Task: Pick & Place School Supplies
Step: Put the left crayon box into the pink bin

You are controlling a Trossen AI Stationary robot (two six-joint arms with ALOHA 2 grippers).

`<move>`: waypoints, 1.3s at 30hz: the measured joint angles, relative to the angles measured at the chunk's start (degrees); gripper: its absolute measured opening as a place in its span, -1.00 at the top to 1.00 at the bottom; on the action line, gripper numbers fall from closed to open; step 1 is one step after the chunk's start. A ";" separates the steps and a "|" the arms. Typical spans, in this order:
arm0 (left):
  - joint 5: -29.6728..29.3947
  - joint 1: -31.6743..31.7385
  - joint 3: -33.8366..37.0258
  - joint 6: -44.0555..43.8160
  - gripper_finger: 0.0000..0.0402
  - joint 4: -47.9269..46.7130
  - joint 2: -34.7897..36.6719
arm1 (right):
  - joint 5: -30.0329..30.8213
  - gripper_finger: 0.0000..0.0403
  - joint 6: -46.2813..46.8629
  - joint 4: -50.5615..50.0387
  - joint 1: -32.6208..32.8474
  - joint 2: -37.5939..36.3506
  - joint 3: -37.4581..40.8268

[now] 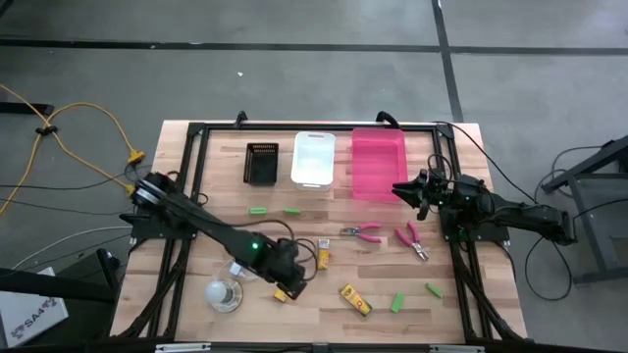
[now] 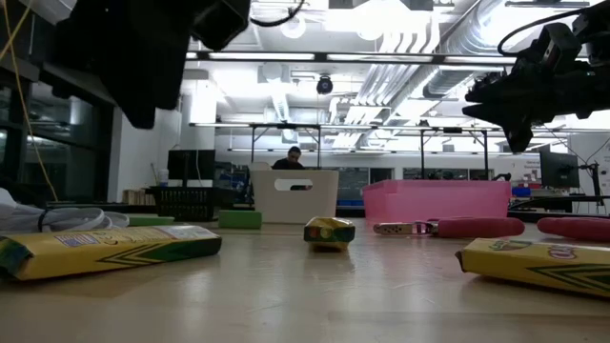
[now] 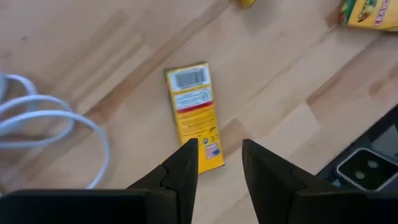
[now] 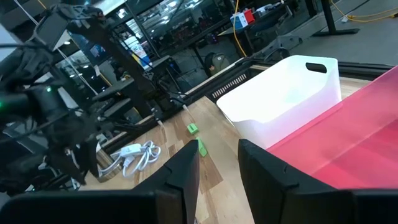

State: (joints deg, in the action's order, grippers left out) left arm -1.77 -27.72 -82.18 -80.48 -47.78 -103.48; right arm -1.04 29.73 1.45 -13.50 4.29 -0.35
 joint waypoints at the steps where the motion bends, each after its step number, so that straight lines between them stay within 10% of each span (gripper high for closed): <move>1: 0.12 -0.09 -0.99 -0.72 0.41 -1.03 -1.04 | 0.00 0.50 -0.01 -0.02 -0.02 0.14 -0.01; 14: 0.13 -3.06 -12.23 -10.13 0.41 -11.00 -11.57 | -0.22 0.50 0.00 0.01 -0.01 0.44 0.00; 39: -1.61 -3.15 -12.43 -7.86 0.40 -12.43 -14.54 | -0.22 0.50 0.00 0.00 -0.01 0.48 -0.01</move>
State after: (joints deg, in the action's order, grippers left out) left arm -3.38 -30.87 -94.61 -88.33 -60.20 -118.02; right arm -1.26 29.73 1.45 -13.51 4.78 -0.36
